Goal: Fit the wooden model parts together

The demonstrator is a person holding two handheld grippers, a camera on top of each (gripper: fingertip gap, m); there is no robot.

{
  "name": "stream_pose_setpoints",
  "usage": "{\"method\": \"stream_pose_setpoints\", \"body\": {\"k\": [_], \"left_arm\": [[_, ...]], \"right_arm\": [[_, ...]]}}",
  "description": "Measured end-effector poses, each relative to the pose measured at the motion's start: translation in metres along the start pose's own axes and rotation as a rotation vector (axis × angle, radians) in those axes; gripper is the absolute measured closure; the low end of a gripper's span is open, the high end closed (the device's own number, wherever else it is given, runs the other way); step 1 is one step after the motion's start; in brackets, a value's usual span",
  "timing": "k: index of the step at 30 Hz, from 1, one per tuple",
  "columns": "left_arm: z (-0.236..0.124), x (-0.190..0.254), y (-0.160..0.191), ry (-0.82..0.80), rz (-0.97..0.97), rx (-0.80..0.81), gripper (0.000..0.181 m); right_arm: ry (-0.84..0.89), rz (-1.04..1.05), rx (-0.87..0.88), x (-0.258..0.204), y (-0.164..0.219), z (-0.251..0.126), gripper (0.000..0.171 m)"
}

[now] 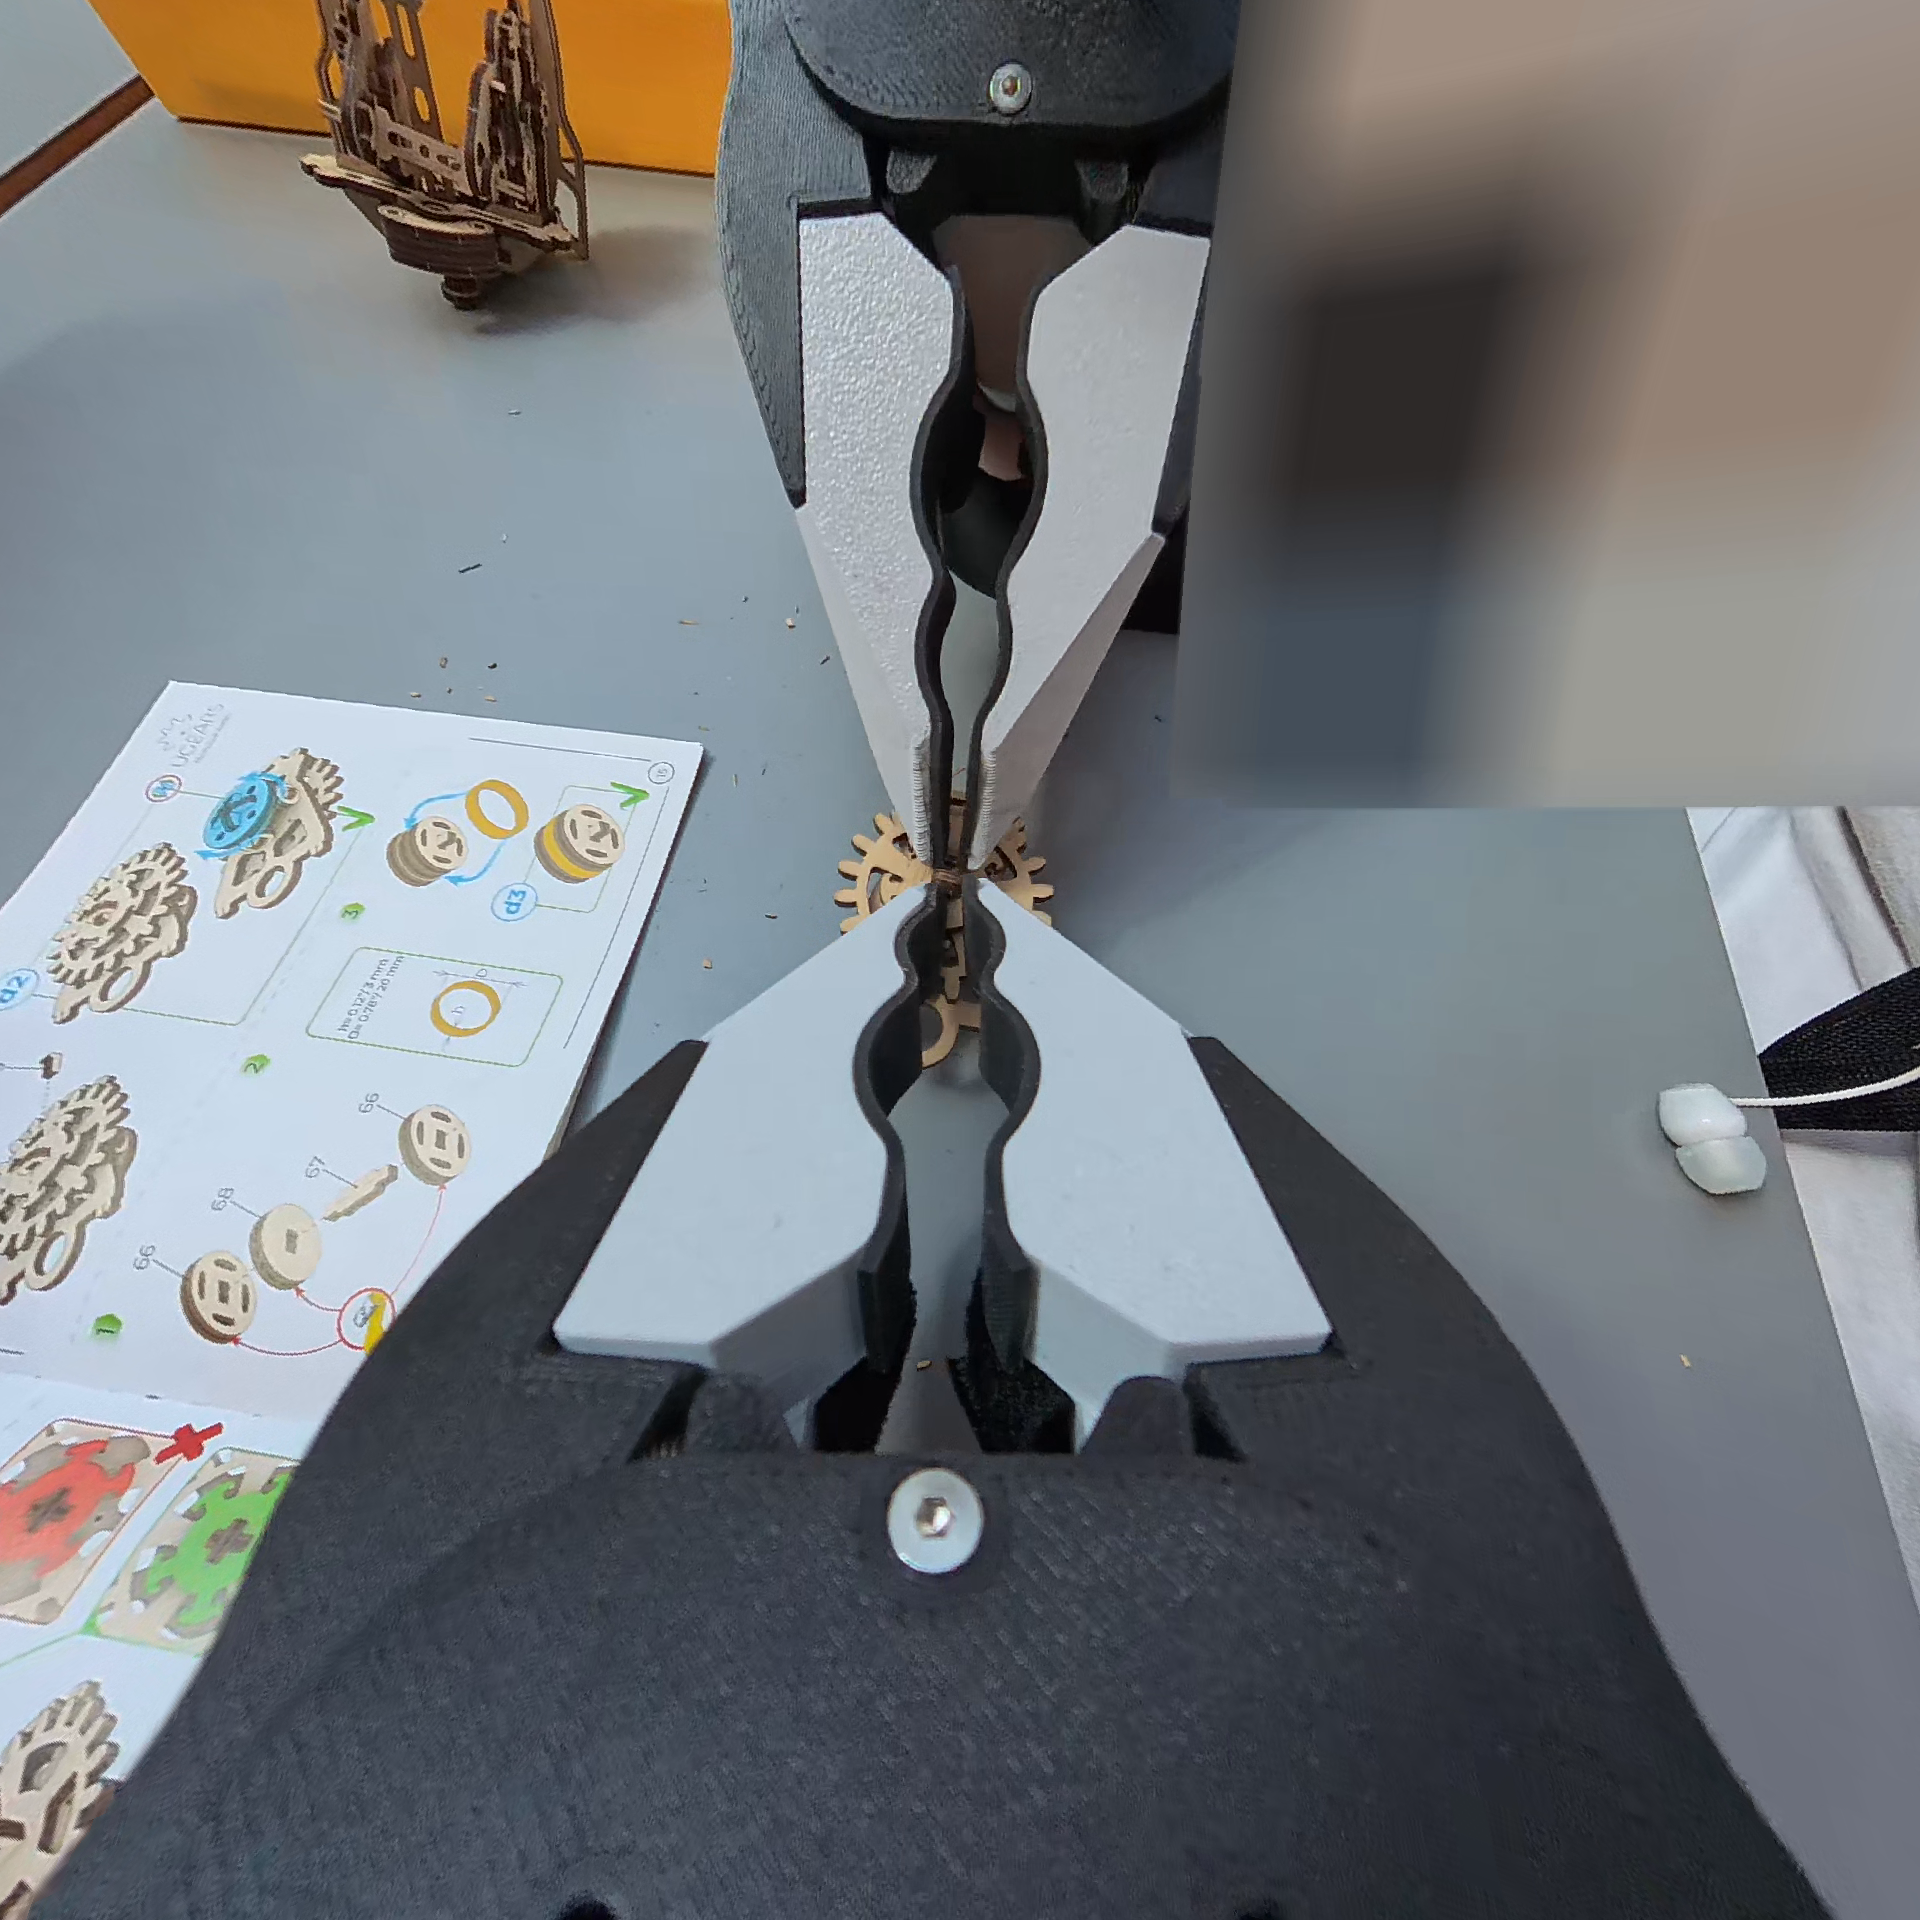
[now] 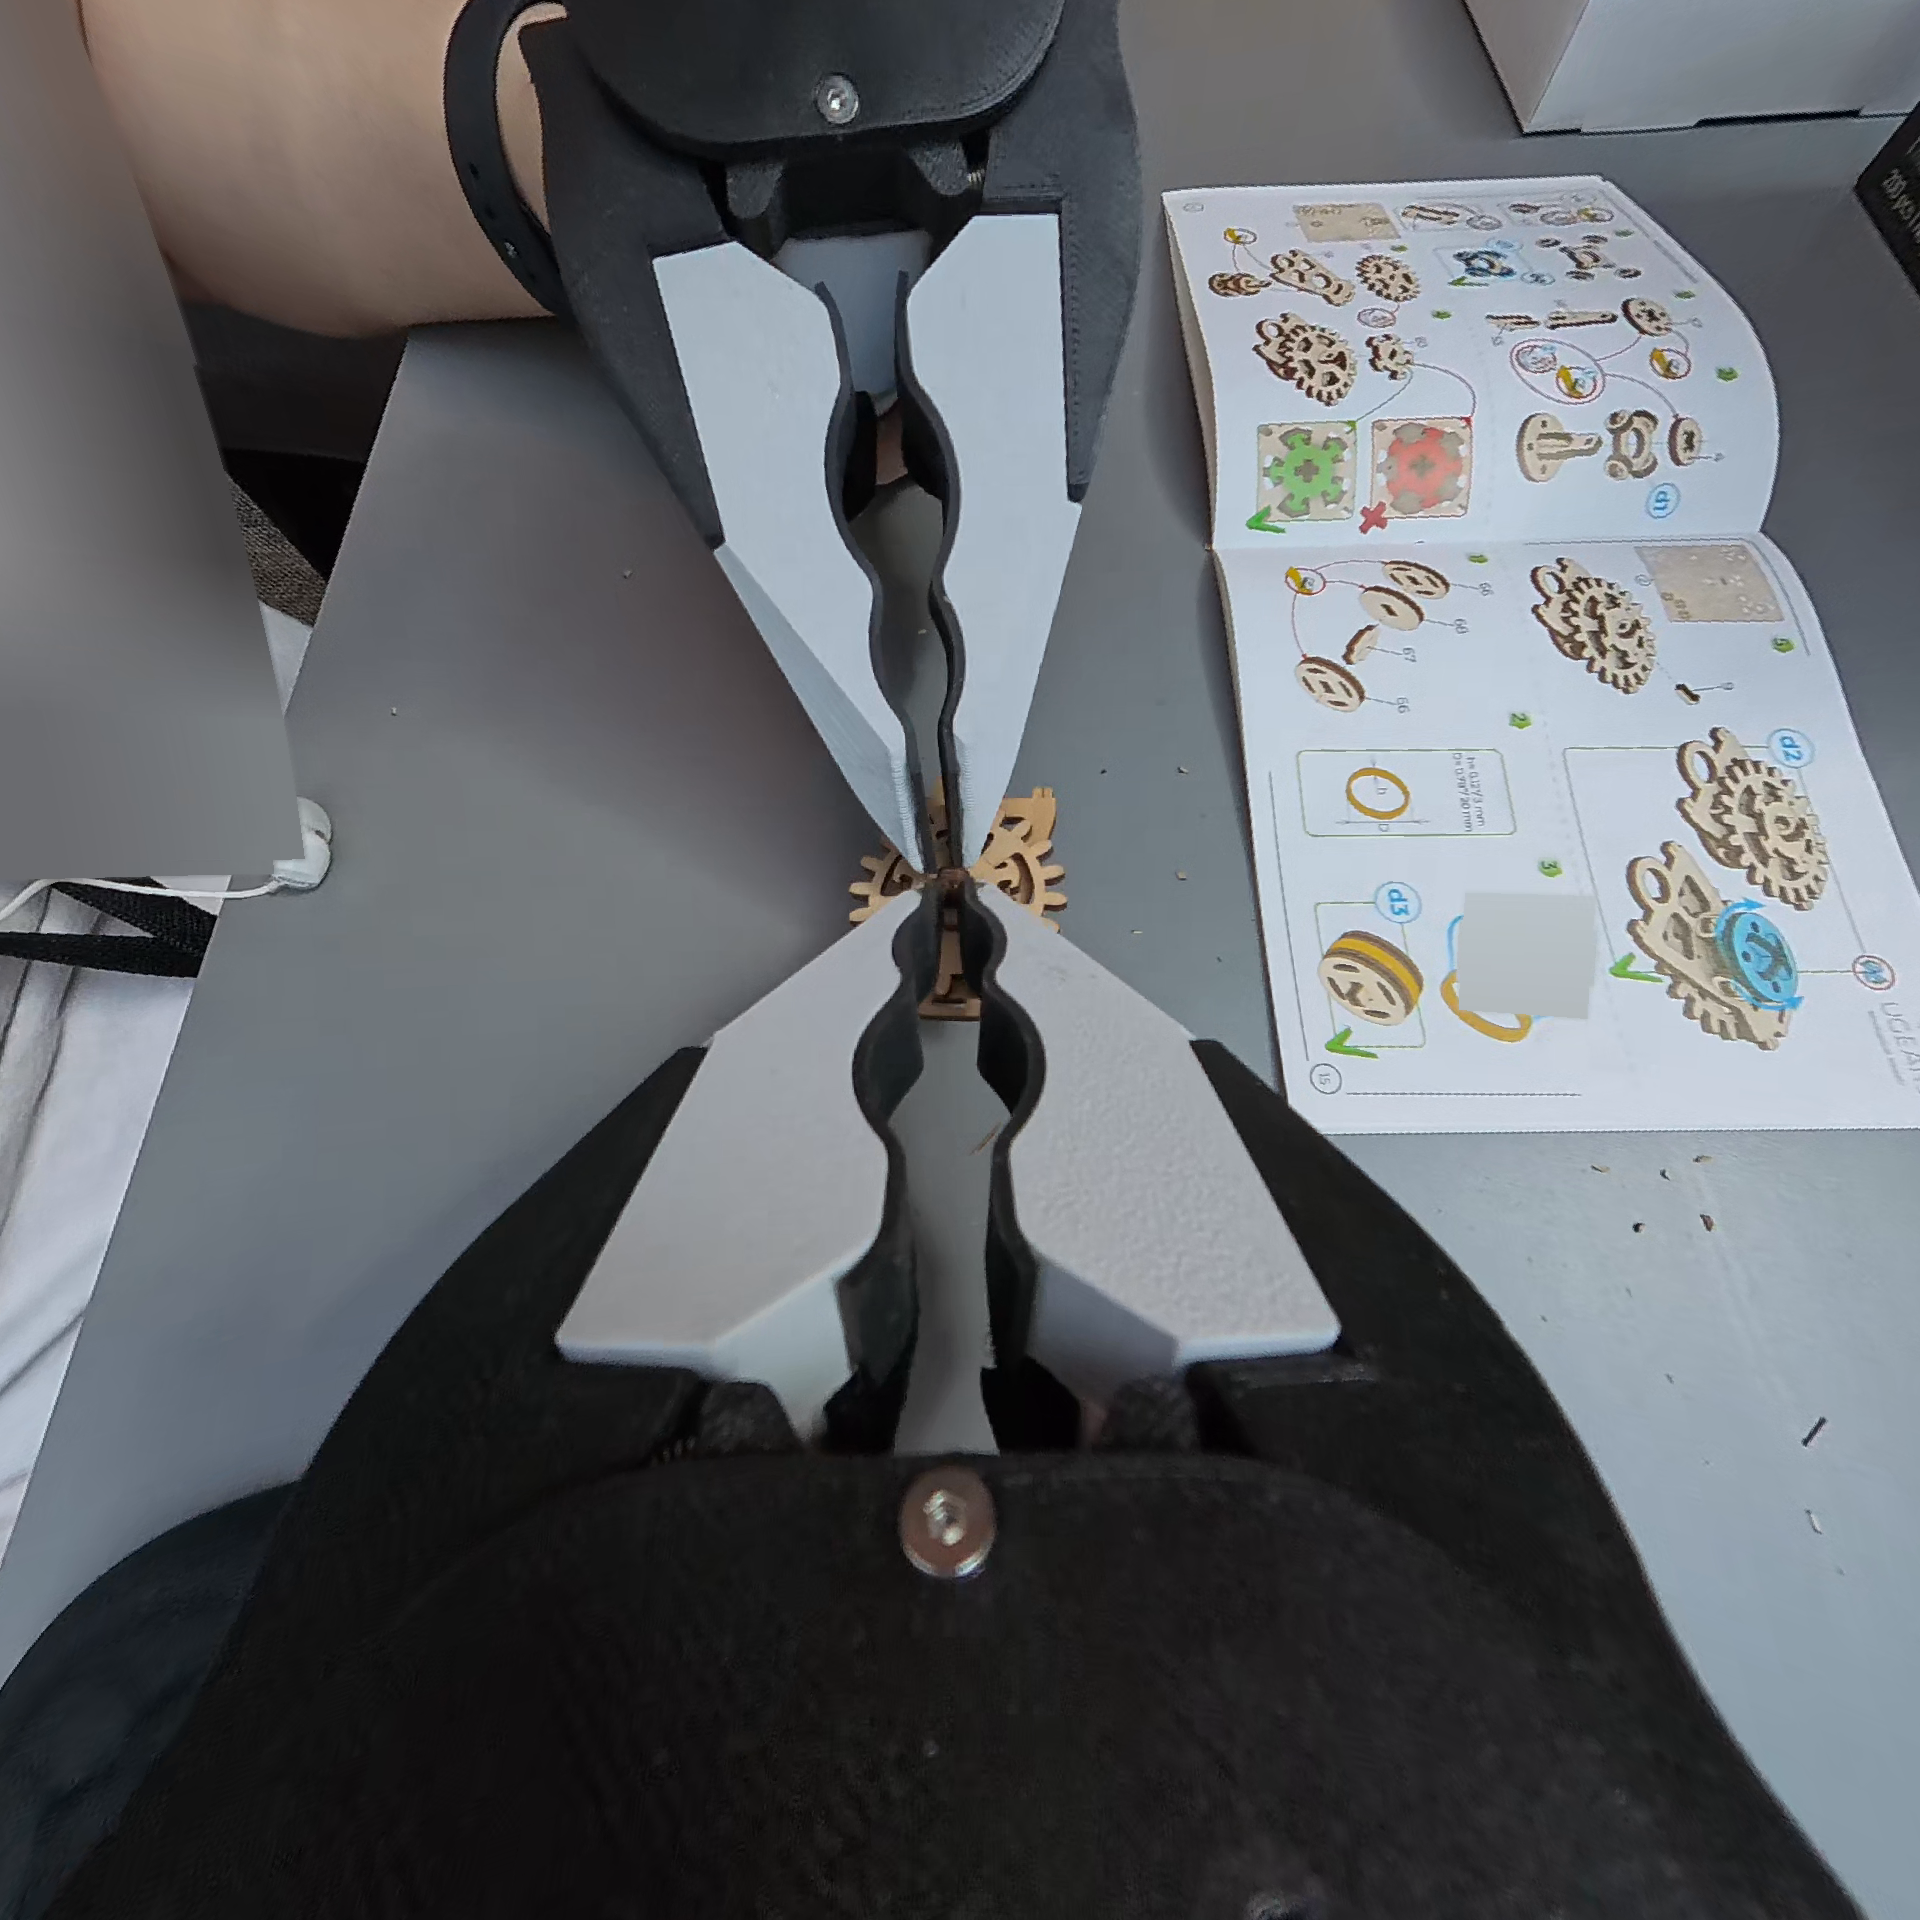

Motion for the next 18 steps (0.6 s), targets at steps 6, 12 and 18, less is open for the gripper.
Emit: {"method": "stream_pose_setpoints", "body": {"k": [6, 12, 18], "left_arm": [[-0.0017, 0.0000, 0.0014, -0.006, 0.061, -0.016, 0.178], [-0.0014, -0.0003, 0.0014, 0.002, 0.109, -0.015, 0.181], [-0.0005, 0.0016, 0.0007, 0.019, 0.137, -0.008, 0.179]], "right_arm": [[0.000, -0.011, 0.001, 0.0002, 0.0004, -0.0002, 0.169], [-0.004, -0.042, 0.001, -0.0010, 0.0009, -0.0002, 0.169], [-0.006, -0.055, 0.001, -0.0011, 0.0008, -0.0002, 0.169]]}}
Point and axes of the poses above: each gripper's, where its closed fingertips meet, z out along the fingers, y out of its underside, x = y × z across the jaws, the point moved 1 cm from there along -z, back along the fingers, and after that the axes turned 9 degrees about z, right-handed, at the moved point
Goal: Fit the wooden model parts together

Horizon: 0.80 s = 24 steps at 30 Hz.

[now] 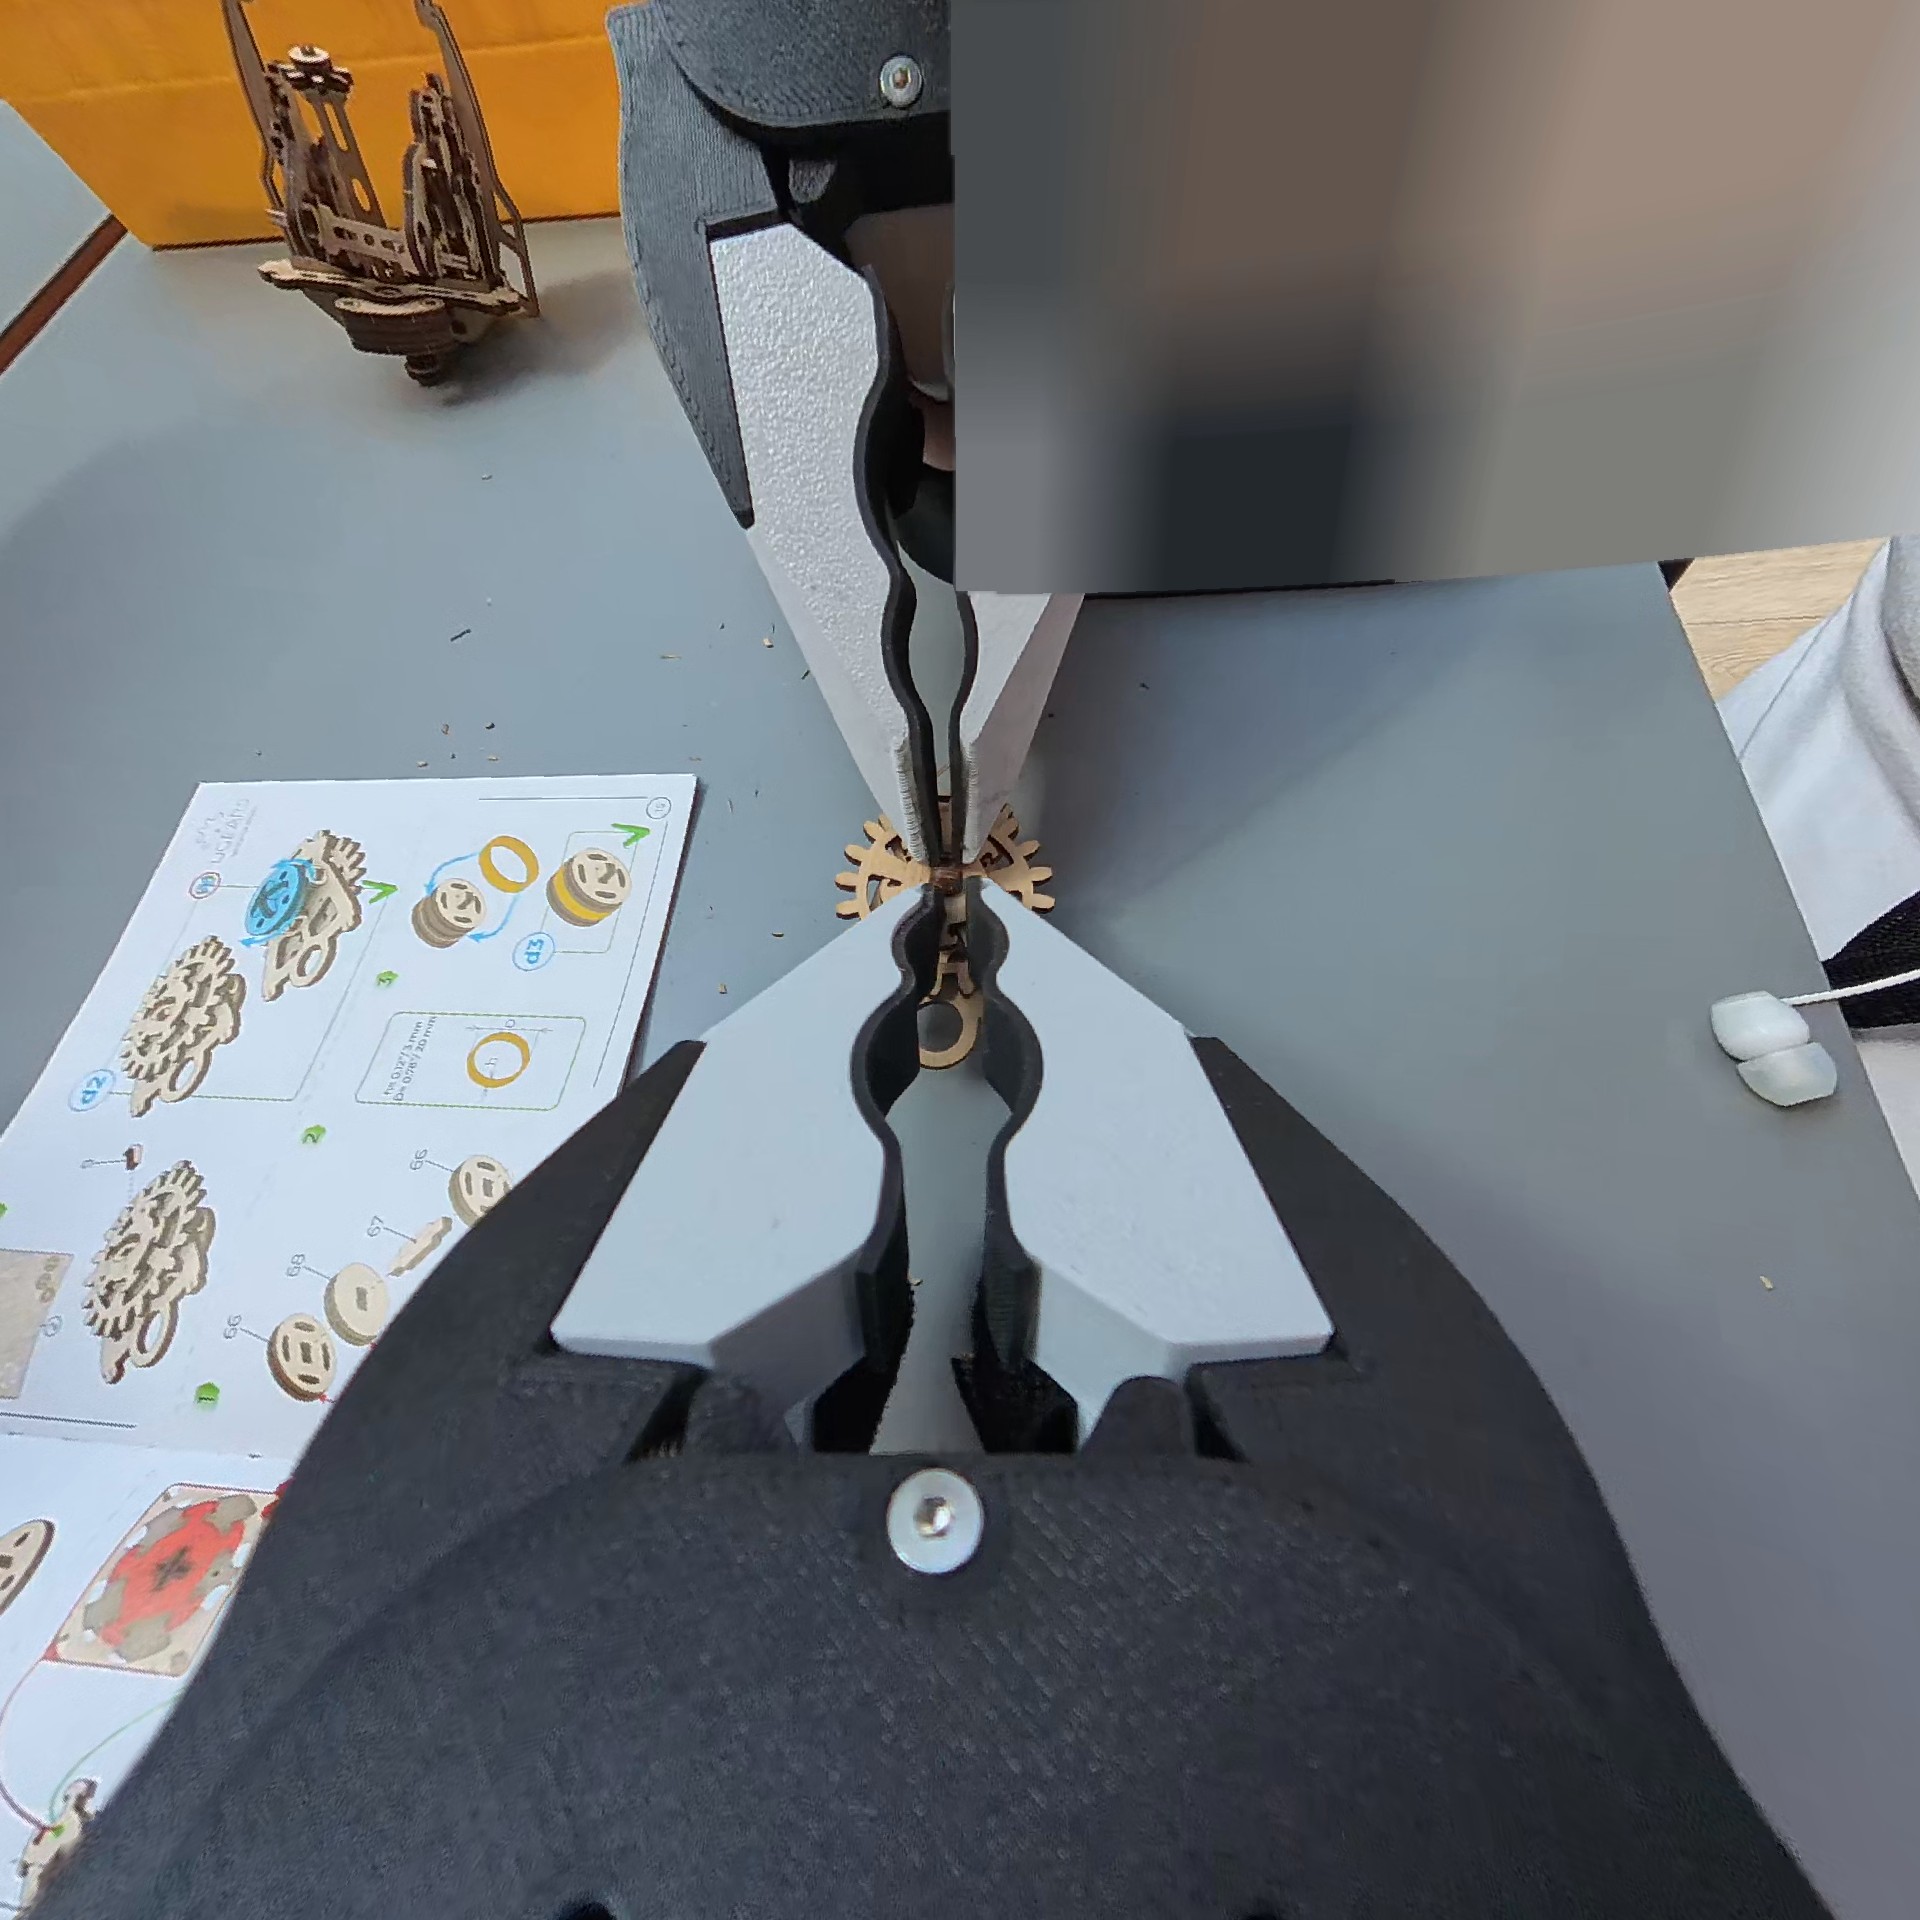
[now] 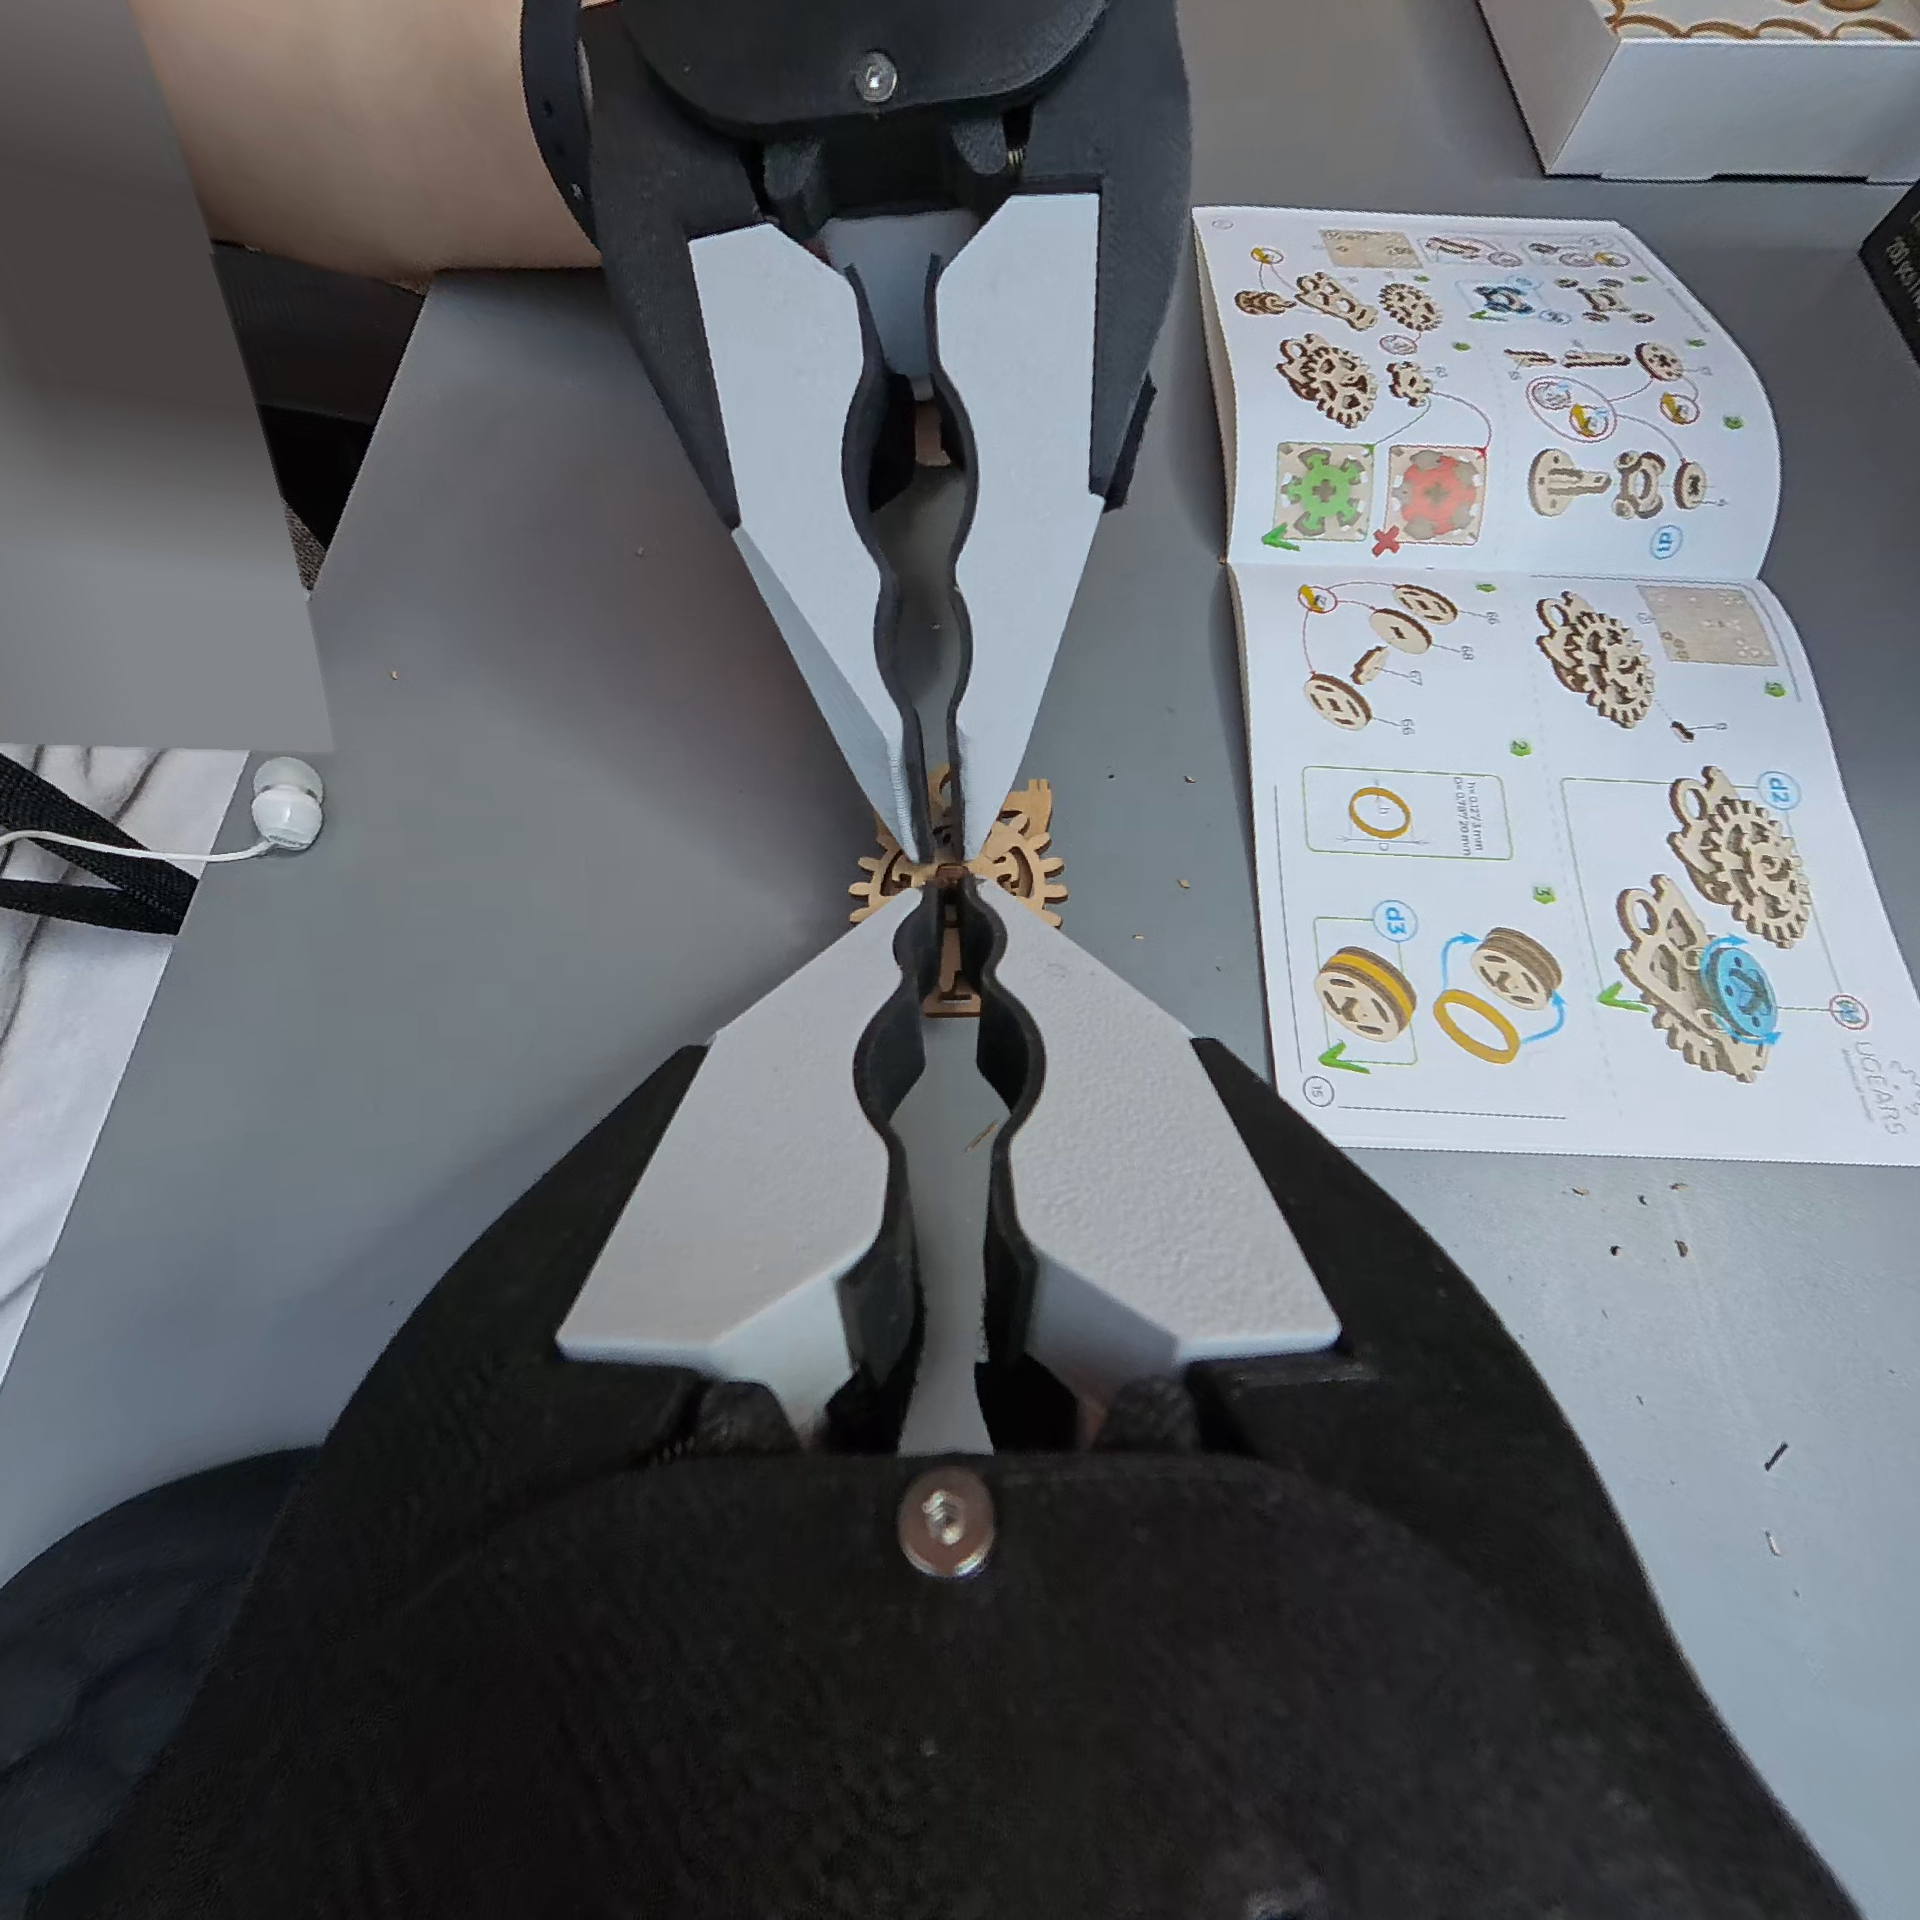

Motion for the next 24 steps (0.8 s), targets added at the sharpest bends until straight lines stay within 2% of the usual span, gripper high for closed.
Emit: {"method": "stream_pose_setpoints", "body": {"k": [5, 17, 24], "left_arm": [[0.0016, -0.0011, -0.0002, -0.030, 0.082, -0.012, 0.180], [0.0016, -0.0038, 0.0008, 0.036, 0.098, -0.071, 0.181], [0.0023, -0.0035, 0.0002, 0.061, 0.118, -0.017, 0.181]], "right_arm": [[0.004, -0.019, 0.003, 0.0002, 0.0000, -0.0003, 0.169], [0.001, -0.028, 0.006, 0.0013, 0.0002, -0.0009, 0.169], [-0.006, -0.026, 0.010, 0.0017, 0.0005, -0.0013, 0.169]]}}
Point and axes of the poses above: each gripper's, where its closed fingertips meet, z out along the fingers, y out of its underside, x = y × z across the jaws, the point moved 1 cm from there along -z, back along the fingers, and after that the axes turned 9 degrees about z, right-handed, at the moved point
